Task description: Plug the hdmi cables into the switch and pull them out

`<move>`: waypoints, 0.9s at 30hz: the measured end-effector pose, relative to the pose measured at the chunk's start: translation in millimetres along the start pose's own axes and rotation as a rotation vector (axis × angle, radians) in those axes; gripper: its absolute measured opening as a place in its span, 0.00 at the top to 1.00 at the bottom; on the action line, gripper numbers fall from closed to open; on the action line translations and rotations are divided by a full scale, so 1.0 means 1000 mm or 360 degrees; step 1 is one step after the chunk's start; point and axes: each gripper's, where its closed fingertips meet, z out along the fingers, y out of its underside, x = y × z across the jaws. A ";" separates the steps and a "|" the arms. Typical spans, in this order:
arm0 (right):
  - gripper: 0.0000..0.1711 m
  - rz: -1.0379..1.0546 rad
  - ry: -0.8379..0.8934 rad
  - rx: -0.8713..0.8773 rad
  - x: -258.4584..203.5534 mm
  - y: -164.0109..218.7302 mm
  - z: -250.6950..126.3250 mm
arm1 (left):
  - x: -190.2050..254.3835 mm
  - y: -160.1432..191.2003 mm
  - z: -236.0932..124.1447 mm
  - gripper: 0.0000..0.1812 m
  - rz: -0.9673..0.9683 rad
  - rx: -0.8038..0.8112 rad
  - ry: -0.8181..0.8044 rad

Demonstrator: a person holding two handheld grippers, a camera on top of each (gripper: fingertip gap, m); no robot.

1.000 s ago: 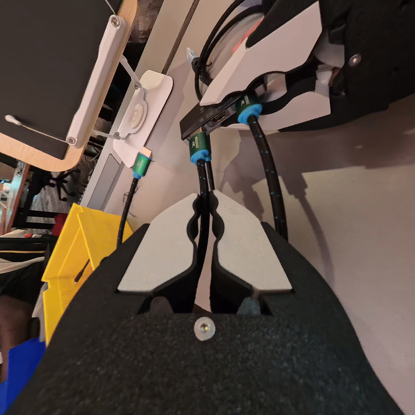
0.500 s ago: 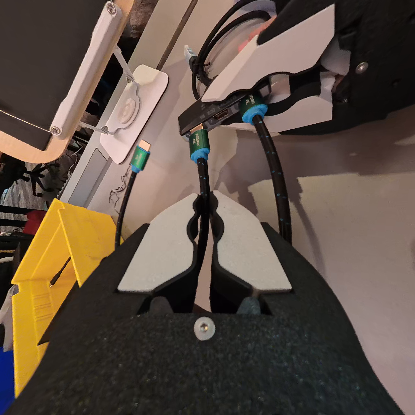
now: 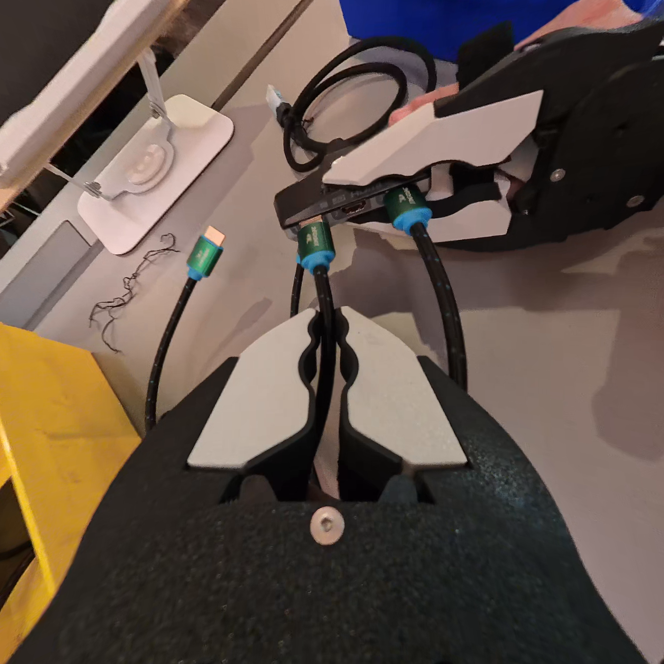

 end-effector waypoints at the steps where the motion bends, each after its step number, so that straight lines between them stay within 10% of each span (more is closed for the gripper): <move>1: 0.89 -0.0014 -0.0002 0.0037 -0.001 -0.005 -0.001 | 0.001 0.001 0.002 0.96 -0.0014 -0.0007 0.0020; 27: 0.88 -0.0005 -0.0041 -0.0129 -0.016 -0.005 0.006 | -0.005 0.008 0.019 0.97 -0.0228 -0.0016 -0.0081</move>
